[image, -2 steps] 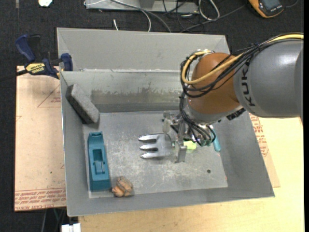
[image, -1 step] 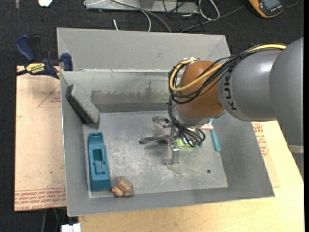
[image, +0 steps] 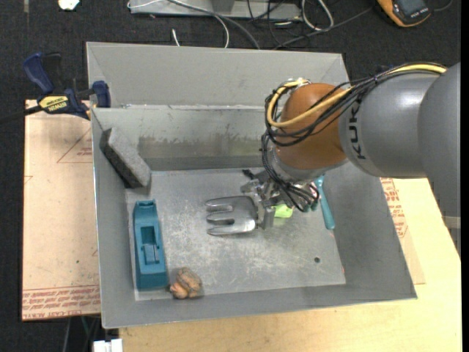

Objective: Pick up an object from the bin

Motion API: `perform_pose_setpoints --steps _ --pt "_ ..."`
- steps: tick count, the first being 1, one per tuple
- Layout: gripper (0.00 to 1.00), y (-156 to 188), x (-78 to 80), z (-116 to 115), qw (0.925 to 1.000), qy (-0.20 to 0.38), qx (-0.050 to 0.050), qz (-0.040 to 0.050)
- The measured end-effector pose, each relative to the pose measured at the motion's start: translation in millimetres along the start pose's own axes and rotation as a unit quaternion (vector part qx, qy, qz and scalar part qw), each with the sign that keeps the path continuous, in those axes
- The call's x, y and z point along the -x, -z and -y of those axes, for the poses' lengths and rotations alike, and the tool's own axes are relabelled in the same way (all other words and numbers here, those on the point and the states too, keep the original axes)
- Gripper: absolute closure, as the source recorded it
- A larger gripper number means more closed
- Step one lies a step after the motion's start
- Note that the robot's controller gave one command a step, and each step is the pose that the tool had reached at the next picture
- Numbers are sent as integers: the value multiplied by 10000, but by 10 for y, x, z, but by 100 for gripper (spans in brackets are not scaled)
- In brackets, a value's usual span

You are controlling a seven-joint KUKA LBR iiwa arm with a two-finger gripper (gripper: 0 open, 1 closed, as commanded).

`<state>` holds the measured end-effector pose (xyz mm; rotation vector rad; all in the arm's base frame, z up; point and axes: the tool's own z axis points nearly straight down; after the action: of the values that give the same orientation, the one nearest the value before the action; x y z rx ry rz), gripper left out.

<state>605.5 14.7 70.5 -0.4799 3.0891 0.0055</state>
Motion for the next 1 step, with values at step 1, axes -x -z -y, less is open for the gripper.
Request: perform_pose_setpoints --steps 1 --pt "100 1 0 1 10000 0 1 1"
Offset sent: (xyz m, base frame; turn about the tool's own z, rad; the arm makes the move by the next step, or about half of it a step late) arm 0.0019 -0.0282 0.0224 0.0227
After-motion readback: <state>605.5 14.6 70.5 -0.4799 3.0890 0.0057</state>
